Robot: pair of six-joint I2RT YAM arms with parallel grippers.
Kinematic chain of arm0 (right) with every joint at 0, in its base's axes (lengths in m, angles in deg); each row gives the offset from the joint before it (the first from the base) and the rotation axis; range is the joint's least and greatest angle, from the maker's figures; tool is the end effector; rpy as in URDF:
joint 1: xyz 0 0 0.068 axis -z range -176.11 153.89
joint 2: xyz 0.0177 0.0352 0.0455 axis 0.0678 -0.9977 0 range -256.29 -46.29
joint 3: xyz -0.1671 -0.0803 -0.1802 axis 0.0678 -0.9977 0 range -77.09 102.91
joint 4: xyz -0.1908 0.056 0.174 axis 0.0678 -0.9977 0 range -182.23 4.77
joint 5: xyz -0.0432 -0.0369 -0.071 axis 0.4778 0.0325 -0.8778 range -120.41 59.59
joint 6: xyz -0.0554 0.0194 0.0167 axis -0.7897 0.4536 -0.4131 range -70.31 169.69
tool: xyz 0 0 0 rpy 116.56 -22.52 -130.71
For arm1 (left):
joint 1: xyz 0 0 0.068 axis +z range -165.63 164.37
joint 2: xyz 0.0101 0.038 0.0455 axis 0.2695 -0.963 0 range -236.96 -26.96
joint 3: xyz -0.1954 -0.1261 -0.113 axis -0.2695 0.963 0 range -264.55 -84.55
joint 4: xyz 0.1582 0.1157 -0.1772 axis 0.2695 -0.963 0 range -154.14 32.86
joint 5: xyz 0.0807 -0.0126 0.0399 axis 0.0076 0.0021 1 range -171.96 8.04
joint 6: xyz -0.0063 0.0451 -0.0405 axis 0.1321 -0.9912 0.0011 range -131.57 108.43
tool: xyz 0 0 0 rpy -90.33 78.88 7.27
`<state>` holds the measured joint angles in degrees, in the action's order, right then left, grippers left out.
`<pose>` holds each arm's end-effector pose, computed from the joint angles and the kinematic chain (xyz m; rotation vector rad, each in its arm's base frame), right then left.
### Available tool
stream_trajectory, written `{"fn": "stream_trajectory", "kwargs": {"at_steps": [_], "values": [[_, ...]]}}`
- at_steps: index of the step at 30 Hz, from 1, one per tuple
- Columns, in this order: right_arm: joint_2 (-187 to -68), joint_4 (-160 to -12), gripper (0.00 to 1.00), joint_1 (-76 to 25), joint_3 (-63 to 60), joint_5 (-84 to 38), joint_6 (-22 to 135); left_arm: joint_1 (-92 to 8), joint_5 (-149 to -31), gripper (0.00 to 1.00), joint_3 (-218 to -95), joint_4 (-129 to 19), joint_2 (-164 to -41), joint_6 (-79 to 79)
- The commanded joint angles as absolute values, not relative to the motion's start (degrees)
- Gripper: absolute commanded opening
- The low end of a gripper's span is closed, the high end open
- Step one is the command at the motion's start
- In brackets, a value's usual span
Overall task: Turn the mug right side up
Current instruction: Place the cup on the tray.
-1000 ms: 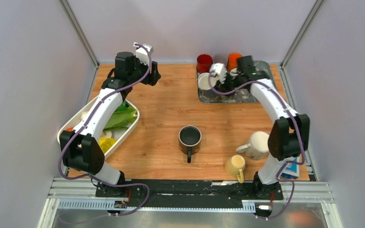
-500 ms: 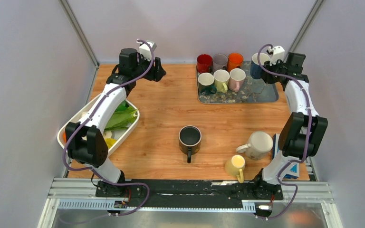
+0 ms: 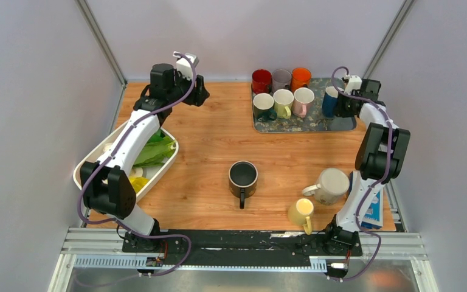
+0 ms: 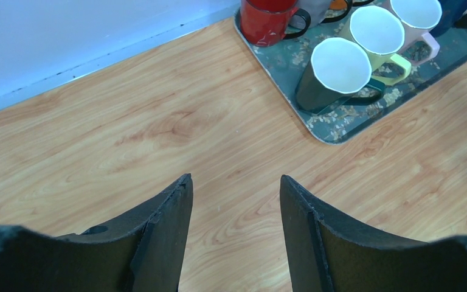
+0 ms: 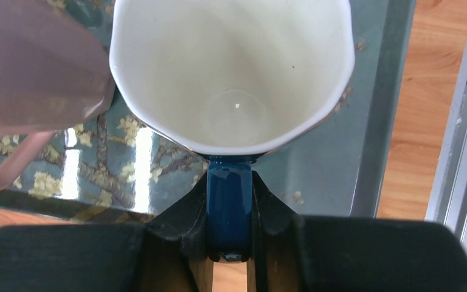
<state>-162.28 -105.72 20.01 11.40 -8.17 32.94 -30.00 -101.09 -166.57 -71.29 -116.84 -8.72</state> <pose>0.4416 -0.1096 0.1899 -0.1887 2.3290 0.1859 0.3662 -0.1092 0.3444 0.4175 1.9242 -0.5234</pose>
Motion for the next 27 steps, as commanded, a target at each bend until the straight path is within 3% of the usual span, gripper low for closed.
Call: {"fn": "stream_trajectory", "kwargs": {"at_steps": [1,18,27], "values": [[-163.55,-97.81,0.00,19.07,16.14,-8.30,35.86,-30.04,-100.11,0.62,-166.58,-71.43,-114.29,-11.26],[-178.34,-93.57,0.02,15.16,30.82,-13.04,39.38,-30.05,-99.80,0.62,-166.82,-73.39,-114.48,-14.42],[-182.92,-92.07,0.16,14.17,35.47,-15.78,38.88,-30.05,-100.14,0.62,-166.98,-73.60,-114.50,-15.56]]}}
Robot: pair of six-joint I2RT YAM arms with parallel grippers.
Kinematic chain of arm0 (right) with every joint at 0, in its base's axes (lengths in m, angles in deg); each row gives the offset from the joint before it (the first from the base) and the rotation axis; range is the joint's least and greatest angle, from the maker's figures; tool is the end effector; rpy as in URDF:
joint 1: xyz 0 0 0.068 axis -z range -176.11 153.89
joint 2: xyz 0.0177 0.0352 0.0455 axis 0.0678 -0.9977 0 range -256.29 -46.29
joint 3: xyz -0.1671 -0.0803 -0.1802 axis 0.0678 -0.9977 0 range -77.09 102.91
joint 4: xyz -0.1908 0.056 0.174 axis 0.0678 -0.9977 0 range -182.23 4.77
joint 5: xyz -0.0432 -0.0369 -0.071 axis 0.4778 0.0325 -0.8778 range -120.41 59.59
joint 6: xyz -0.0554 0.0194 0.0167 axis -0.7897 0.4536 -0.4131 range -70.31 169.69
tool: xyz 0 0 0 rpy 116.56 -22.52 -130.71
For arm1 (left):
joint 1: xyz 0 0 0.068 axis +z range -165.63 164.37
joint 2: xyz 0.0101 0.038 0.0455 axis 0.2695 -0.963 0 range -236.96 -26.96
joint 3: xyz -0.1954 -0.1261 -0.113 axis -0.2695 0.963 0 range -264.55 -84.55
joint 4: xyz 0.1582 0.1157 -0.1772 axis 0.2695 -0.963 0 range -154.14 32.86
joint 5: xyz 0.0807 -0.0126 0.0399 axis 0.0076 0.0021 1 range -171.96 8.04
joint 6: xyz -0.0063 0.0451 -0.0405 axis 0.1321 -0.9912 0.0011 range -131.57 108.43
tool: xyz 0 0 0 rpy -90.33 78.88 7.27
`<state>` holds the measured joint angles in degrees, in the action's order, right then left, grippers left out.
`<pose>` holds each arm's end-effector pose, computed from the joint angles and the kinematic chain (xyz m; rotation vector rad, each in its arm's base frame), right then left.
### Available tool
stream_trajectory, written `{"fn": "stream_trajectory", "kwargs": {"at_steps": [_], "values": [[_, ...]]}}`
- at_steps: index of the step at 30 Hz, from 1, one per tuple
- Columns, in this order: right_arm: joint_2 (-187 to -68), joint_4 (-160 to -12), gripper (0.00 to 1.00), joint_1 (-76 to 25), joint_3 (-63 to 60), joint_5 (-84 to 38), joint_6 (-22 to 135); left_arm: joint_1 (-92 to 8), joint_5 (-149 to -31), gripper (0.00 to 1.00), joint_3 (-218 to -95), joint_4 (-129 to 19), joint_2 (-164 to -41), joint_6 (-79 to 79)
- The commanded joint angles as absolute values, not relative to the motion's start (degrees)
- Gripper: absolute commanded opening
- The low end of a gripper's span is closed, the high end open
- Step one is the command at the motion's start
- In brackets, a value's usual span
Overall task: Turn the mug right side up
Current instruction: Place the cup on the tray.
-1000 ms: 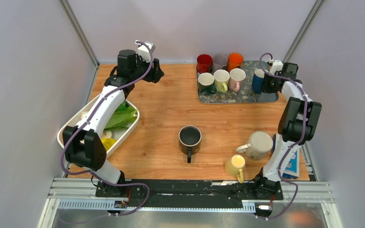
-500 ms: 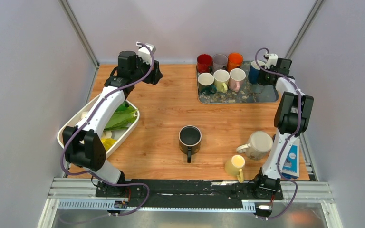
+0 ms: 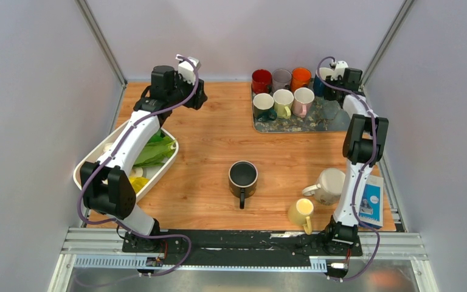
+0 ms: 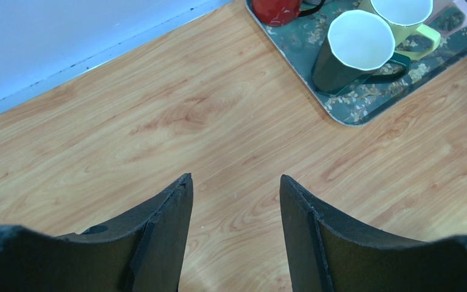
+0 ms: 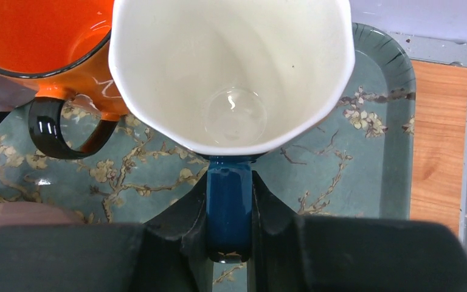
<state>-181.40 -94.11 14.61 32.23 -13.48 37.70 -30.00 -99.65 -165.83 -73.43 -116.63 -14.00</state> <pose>0.5357 -0.0879 0.1687 -0.1908 2.1391 0.0912 0.3640 -0.1076 0.3369 0.4888 1.9467 -0.4422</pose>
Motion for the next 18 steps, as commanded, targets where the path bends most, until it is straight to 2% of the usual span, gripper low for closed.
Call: {"fn": "stream_trajectory", "kwargs": {"at_steps": [1,4,12,15,18], "values": [[-183.27,-91.94,0.17,14.13,35.94,-15.78,38.88,-30.09,-100.17,0.62,-167.10,-73.69,-114.58,-15.62],[-184.12,-91.79,0.23,13.97,37.59,-15.53,39.12,-30.10,-100.42,0.62,-167.24,-74.02,-114.62,-15.69],[-181.05,-91.86,0.59,13.77,35.90,-16.59,39.25,-30.09,-101.14,0.62,-166.42,-73.94,-114.09,-15.61],[-177.41,-92.28,0.76,13.94,33.92,-21.30,41.05,-30.18,-102.36,0.62,-165.80,-73.57,-113.86,-16.39],[-172.29,-92.89,0.86,14.34,31.19,-22.97,42.42,-30.35,-103.51,0.62,-164.81,-72.59,-113.57,-17.37]]}}
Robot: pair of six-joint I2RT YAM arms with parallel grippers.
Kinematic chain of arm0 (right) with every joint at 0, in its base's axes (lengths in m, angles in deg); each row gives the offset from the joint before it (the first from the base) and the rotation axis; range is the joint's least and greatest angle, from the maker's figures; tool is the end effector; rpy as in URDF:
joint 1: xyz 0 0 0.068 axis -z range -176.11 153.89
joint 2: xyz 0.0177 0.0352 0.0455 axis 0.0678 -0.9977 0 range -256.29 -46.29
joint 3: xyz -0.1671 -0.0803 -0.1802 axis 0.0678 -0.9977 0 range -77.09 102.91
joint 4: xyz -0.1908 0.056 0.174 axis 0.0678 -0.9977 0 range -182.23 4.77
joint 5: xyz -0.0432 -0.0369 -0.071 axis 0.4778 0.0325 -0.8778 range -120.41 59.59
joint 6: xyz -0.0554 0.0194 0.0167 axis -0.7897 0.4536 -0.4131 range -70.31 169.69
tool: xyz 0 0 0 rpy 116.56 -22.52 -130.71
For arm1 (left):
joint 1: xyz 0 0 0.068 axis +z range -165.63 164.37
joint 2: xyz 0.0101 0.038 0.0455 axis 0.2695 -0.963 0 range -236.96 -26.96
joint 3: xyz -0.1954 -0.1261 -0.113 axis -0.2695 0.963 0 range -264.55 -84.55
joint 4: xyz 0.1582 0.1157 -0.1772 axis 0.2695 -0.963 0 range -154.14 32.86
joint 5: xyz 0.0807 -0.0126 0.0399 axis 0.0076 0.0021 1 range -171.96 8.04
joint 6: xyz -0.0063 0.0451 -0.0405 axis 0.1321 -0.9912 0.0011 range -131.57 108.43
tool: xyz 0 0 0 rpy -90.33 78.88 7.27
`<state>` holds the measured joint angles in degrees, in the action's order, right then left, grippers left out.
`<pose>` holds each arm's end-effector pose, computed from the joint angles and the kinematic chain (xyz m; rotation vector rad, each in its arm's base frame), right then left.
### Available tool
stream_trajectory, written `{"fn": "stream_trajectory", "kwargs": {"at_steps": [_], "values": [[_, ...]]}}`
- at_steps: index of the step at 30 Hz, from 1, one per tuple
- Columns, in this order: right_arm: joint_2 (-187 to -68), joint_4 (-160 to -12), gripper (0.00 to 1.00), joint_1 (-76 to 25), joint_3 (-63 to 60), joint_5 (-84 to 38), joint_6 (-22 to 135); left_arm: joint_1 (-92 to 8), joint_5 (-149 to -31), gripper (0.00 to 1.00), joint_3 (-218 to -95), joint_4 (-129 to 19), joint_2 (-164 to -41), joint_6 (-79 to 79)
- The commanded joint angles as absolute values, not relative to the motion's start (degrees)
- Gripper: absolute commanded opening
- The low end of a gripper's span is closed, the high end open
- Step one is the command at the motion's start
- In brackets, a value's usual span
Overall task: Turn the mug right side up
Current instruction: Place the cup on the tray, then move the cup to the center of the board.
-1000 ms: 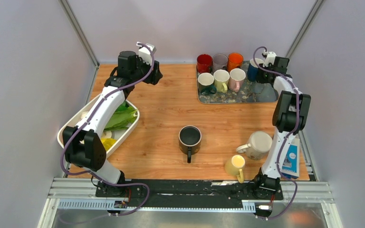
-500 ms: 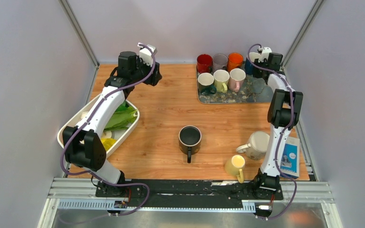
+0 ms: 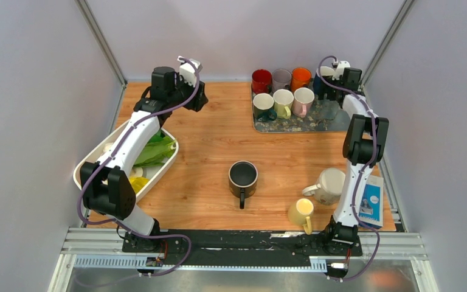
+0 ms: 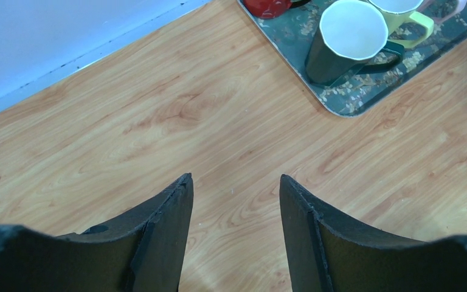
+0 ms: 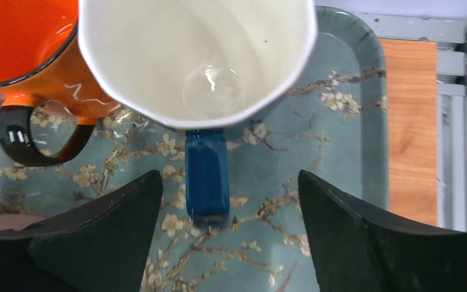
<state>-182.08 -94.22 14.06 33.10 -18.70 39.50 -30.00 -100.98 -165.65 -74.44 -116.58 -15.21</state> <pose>0.5390 -0.0872 0.1670 -0.1166 2.1571 0.0173 0.3623 -0.1082 0.3343 0.5240 1.9554 -0.4537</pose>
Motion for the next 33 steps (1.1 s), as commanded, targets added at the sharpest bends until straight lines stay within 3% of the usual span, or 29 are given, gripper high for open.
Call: {"fn": "stream_trajectory", "kwargs": {"at_steps": [1,3,10,15,20,25,33], "values": [[-170.30,-93.18,0.89,14.44,29.85,-23.20,42.50,-30.39,-103.91,0.62,-164.59,-72.42,-113.43,-17.59],[-165.30,-93.60,1.00,14.67,26.70,-23.79,42.66,-30.41,-104.66,0.62,-163.77,-71.90,-113.37,-18.44],[-148.18,-96.86,1.00,14.76,12.83,-22.16,41.10,-30.51,-106.69,0.62,-159.78,-68.46,-112.67,-19.96],[-136.78,-104.33,1.00,14.74,2.60,-4.95,35.86,-30.80,-108.44,0.62,-158.96,-67.16,-112.83,-19.55],[-125.62,-120.06,0.98,12.35,-5.51,18.97,10.93,-31.28,-109.69,0.62,-159.05,-66.57,-113.55,-18.94],[-119.67,-154.86,0.97,4.69,-8.58,20.09,-30.33,-31.47,-111.50,0.61,-159.20,-66.67,-113.90,-18.70],[-109.61,-165.82,0.98,-4.39,-21.76,11.68,-47.57,-31.53,-112.26,0.61,-158.10,-67.80,-112.91,-18.49]]}}
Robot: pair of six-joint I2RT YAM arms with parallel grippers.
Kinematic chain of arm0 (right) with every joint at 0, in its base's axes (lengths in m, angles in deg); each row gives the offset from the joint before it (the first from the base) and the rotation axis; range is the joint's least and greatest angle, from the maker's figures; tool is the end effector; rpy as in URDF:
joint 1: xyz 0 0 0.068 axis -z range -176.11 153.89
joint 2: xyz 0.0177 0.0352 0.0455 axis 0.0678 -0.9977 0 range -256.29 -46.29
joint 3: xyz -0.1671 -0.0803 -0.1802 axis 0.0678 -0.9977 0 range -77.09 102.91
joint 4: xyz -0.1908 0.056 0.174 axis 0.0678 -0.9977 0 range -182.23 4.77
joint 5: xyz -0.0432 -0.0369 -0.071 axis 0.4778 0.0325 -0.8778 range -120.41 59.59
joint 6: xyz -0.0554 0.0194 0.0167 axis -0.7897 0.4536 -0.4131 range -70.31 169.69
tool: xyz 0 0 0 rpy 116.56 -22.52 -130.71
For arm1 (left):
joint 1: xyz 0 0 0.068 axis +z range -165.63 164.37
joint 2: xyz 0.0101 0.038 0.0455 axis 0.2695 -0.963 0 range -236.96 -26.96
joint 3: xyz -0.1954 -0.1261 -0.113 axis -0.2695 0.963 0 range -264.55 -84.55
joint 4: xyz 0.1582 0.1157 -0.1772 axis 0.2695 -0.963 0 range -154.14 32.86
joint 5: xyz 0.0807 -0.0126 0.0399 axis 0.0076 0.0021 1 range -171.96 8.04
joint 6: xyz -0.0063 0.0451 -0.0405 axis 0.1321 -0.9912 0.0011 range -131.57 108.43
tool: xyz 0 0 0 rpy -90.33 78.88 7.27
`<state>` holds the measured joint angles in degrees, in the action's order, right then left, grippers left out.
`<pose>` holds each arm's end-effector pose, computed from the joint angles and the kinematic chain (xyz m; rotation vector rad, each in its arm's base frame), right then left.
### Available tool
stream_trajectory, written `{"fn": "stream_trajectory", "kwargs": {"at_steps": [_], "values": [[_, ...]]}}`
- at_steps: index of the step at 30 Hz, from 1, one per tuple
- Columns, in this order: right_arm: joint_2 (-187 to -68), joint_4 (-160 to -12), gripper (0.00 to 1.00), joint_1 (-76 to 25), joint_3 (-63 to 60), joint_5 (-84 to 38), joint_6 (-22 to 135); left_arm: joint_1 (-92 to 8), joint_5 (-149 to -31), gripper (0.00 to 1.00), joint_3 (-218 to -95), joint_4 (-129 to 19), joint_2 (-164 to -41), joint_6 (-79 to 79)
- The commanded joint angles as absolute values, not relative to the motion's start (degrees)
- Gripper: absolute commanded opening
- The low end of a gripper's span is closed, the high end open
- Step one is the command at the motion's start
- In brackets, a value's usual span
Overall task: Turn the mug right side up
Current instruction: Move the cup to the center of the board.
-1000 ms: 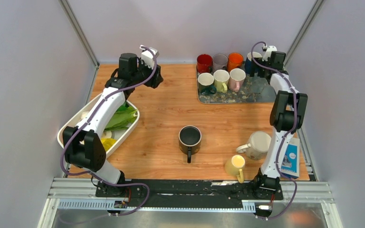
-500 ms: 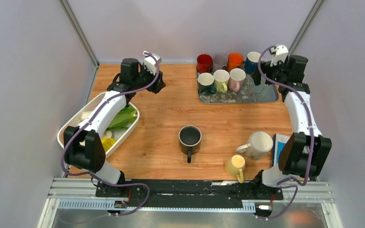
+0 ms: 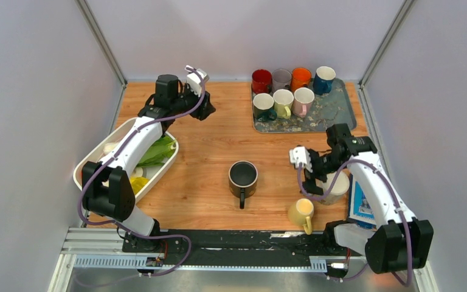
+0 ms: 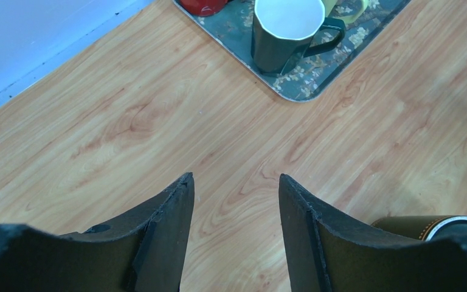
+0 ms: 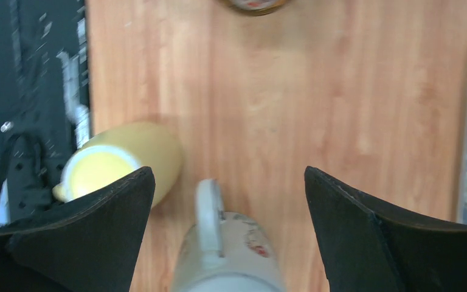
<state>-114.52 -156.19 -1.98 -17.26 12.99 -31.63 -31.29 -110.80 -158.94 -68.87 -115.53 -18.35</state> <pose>0.1971 0.0518 0.2628 -1.7652 1.7214 0.6349 0.3516 -0.1214 0.3103 0.7010 1.8886 -0.6061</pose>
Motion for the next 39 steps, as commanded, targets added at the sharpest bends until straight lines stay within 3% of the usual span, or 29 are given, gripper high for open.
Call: {"fn": "stream_trajectory", "kwargs": {"at_steps": [1,5,16,32,39], "values": [[-108.17,-165.81,0.99,-5.36,-23.42,10.82,-49.10,-31.52,-112.14,0.61,-157.89,-67.96,-112.56,-18.50],[-105.21,-164.73,1.00,-8.37,-28.14,8.80,-51.34,-31.50,-111.77,0.61,-156.91,-68.59,-111.78,-18.62],[-112.09,-147.65,0.94,-10.28,-29.72,7.17,-34.10,-31.63,-111.29,0.60,-155.76,-68.83,-110.74,-17.03],[-132.34,-125.66,0.89,-10.39,-16.06,8.55,-22.42,-31.62,-110.89,0.60,-155.77,-68.87,-110.50,-17.41],[-138.54,-115.71,0.89,-10.15,-12.95,0.19,-14.40,-31.55,-110.05,0.60,-155.54,-68.68,-110.22,-17.99]]}}
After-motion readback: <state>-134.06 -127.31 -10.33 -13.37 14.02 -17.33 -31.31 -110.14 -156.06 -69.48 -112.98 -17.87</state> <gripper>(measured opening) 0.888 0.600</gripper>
